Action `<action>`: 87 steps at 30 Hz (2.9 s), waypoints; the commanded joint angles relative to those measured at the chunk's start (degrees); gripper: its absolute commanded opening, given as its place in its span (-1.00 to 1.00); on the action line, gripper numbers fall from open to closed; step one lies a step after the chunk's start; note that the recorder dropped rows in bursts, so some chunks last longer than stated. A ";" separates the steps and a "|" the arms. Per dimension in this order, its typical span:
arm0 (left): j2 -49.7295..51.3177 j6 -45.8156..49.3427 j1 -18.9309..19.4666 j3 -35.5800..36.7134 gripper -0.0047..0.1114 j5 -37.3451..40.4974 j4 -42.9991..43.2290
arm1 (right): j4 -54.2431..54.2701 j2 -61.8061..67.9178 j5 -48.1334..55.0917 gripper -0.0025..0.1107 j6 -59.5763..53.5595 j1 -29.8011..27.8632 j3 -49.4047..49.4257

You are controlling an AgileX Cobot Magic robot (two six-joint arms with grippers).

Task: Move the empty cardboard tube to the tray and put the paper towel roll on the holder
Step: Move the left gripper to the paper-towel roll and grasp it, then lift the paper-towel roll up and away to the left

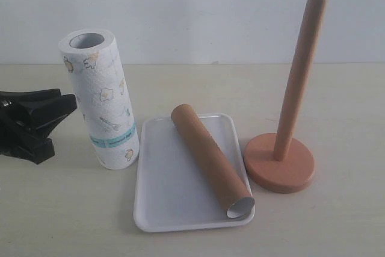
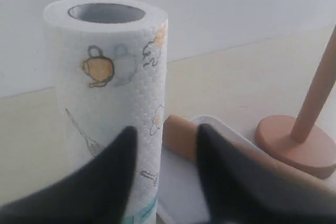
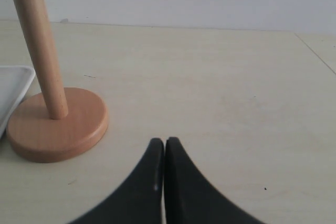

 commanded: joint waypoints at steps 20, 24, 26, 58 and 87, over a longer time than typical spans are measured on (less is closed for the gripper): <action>15.49 16.65 -0.22 -6.53 0.97 -14.58 -8.59 | -0.28 -0.24 -1.31 -0.96 -0.07 0.13 -0.06; 21.30 16.65 -0.22 -10.27 0.97 -19.14 -8.85 | -0.28 -0.24 -1.31 -0.96 0.05 0.13 -0.06; 23.29 16.25 -0.22 -11.91 0.97 -19.97 -8.85 | -0.28 -0.24 -1.31 -0.96 0.28 0.13 -0.06; 35.57 3.71 -0.22 -23.76 -0.62 -20.48 -0.99 | -0.28 -0.24 -1.31 -0.96 0.43 0.13 -0.06; -0.89 -11.35 -0.22 -29.51 -0.85 3.04 4.82 | -0.28 -0.24 -1.31 -0.96 0.43 0.13 -0.06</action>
